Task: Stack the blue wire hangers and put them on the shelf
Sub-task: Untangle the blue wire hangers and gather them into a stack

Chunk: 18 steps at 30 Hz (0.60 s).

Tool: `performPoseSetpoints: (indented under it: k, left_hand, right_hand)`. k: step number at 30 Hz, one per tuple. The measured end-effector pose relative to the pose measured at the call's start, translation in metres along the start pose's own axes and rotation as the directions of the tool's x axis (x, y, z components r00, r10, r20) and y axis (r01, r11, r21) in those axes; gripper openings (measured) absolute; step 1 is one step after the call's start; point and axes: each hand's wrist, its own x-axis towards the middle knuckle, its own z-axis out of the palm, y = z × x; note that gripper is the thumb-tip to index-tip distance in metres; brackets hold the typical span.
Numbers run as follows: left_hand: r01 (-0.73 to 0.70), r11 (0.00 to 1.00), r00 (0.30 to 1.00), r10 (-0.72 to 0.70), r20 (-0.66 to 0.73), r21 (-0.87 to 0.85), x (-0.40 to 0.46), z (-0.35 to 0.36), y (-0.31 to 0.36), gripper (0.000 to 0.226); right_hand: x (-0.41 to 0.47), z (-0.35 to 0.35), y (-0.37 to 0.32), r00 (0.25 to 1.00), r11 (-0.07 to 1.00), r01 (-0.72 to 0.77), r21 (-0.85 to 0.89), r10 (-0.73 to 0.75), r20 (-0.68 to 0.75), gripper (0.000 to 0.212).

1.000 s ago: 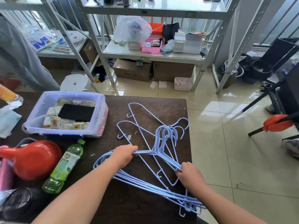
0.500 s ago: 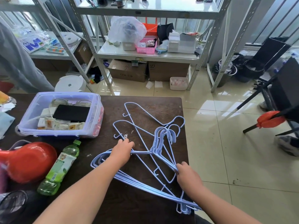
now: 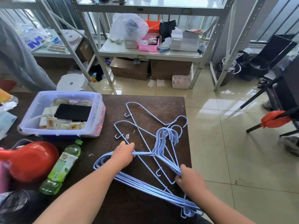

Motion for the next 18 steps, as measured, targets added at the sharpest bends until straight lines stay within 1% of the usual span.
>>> performPoseSetpoints:
  k: [3,5,7,11,15,18]
  left_hand:
    - [-0.039,0.999,0.998,0.04,-0.047,0.032,0.003,-0.003,-0.006,0.015]
    - [-0.064,0.992,0.997,0.068,-0.039,0.113,0.004,-0.006,-0.01,0.021]
    - [-0.082,0.978,0.997,0.08,0.016,0.193,0.003,-0.013,-0.008,0.028]
    - [-0.105,0.976,0.981,0.07,0.182,0.191,0.008,-0.024,0.001,0.026]
    - [-0.128,0.975,0.959,0.076,0.271,0.18,0.016,-0.033,0.004,0.027]
    - [-0.169,0.971,0.939,0.106,0.327,0.168,0.023,-0.041,0.007,0.027]
  right_hand:
    - [0.0,-0.004,-0.005,1.0,1.0,0.015,-0.027,-0.015,-0.01,0.02]
    - [-0.001,-0.004,-0.007,0.999,0.996,0.043,-0.072,-0.041,0.025,0.02]
    - [-0.002,-0.001,-0.005,0.996,0.993,0.066,-0.095,-0.061,0.058,0.019]
    - [0.001,0.009,0.005,0.997,0.998,0.051,-0.042,-0.049,0.056,0.017]
    - [0.008,0.013,0.011,0.999,0.999,0.038,-0.003,-0.038,0.02,0.029]
    - [0.006,0.017,0.009,1.0,0.997,0.015,0.072,-0.015,-0.011,0.025]
